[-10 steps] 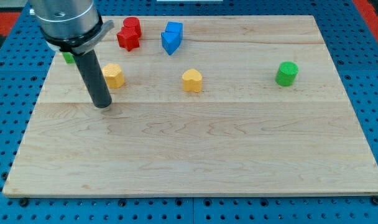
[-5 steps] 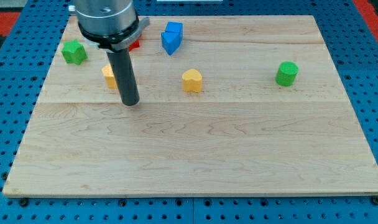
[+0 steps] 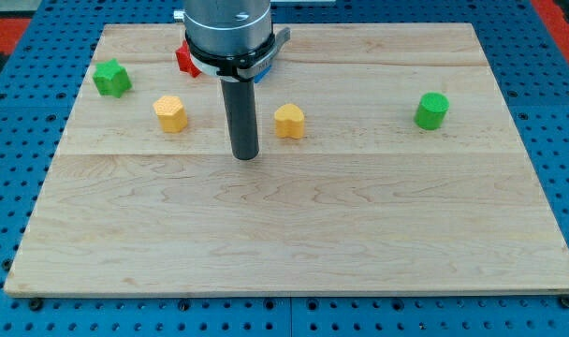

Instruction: Move the blue blocks diagonally top right to the yellow heart

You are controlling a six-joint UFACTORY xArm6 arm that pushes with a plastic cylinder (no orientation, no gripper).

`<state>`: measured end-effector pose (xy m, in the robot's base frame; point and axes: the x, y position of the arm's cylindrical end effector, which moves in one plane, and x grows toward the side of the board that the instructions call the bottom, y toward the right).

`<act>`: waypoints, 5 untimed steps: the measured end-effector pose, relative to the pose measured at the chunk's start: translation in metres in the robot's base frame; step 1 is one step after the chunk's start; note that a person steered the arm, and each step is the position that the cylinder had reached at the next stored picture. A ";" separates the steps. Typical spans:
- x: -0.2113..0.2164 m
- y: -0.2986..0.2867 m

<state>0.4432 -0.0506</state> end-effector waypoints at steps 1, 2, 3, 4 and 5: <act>-0.012 -0.005; -0.021 -0.013; -0.044 -0.012; -0.060 -0.012; -0.057 -0.010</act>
<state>0.3865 -0.0605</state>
